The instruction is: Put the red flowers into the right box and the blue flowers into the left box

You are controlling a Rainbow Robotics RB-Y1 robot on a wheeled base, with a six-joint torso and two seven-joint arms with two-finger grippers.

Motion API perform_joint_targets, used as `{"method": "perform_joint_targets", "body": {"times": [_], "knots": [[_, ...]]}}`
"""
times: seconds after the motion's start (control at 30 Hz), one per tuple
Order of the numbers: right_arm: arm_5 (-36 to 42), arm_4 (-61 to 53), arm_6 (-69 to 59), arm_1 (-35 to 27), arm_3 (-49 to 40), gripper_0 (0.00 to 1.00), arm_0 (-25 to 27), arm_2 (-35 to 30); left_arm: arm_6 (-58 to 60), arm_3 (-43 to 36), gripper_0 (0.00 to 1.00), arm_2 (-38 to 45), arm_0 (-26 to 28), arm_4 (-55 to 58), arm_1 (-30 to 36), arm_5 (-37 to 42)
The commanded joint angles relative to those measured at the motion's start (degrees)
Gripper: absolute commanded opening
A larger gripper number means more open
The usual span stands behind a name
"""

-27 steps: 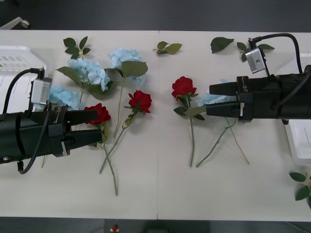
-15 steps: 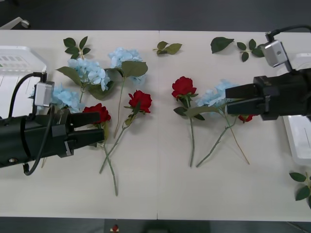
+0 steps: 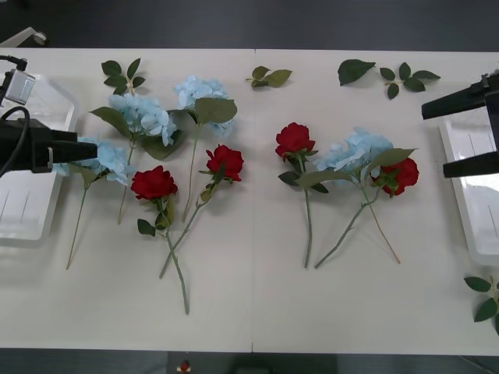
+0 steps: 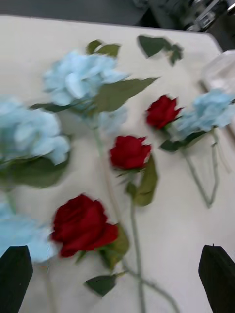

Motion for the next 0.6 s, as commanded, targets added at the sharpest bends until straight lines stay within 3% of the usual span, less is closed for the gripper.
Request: {"method": "perform_joint_targets", "body": {"times": [0.03, 0.2, 0.37, 0.6], "knots": [[1.75, 9.07, -13.36, -1.59, 2.72, 1.0, -1.49, -0.17, 5.01, 5.9, 0.99, 0.25, -0.99, -9.04, 0.04, 2.62], [2.46, 21.02, -21.01, 0.61, 6.42, 1.0, -1.67, -0.08, 4.83, 11.26, 0.99, 0.25, -0.99, -19.41, 0.04, 2.44], [7.56, 34.47, -19.51, 5.71, 9.23, 1.0, -1.58, 0.09, 5.36, 13.37, 0.99, 0.25, -0.99, -29.26, -2.33, 0.6], [8.43, 45.72, -15.03, 10.81, 10.37, 1.0, -1.93, 4.22, 6.33, 11.96, 1.0, 0.25, -1.17, -37.43, -7.52, 0.51]]}}
